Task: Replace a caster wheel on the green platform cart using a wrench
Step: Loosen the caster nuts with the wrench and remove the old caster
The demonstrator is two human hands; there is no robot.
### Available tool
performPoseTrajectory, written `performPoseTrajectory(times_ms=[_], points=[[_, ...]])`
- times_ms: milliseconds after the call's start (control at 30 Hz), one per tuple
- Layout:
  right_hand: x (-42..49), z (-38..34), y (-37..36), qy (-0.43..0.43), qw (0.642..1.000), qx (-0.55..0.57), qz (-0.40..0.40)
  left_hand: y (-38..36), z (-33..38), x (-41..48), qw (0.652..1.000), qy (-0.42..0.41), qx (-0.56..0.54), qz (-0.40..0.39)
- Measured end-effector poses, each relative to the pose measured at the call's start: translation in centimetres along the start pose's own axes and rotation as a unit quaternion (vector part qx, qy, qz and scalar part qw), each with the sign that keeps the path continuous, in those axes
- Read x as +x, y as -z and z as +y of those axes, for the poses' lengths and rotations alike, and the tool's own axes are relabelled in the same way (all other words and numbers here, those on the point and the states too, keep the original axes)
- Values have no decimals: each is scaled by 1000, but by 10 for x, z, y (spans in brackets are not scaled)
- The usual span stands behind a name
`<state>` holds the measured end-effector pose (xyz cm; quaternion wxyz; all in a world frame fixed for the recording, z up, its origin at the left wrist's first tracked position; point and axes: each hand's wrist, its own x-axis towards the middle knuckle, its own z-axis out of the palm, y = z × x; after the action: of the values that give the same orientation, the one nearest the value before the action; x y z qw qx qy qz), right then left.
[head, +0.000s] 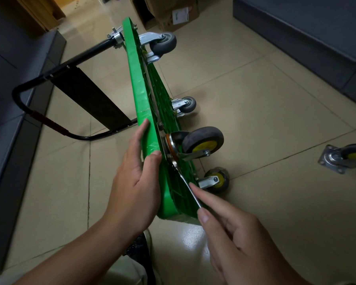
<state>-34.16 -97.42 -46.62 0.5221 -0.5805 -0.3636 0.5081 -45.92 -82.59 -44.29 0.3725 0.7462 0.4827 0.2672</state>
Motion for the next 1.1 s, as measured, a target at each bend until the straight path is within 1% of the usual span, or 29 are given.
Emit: performPoseTrajectory(times_ms=[133,233,400,567,800,900,1100], points=[[2,-15,-9,-35,999,-13,39,0,-1,0,1000,1,8,1],[3,-25,-12,-56,996,-52,37,0,0,-1,1000,0,13,1],[9,-40,-6,-59,991,-114,25,0,2,-1,1000,8,22,-1],[17,-47,-7,-62,991,-112,46,1,6,-3,999,11,38,-5],[17,-31,-14,-3,992,-111,58,3,9,-4,999,17,25,-15],[15,-17,-11,23,992,-119,34,3,11,-4,999,20,19,-22],[21,25,15,111,971,-213,-4,3,11,-4,999,12,19,-22]])
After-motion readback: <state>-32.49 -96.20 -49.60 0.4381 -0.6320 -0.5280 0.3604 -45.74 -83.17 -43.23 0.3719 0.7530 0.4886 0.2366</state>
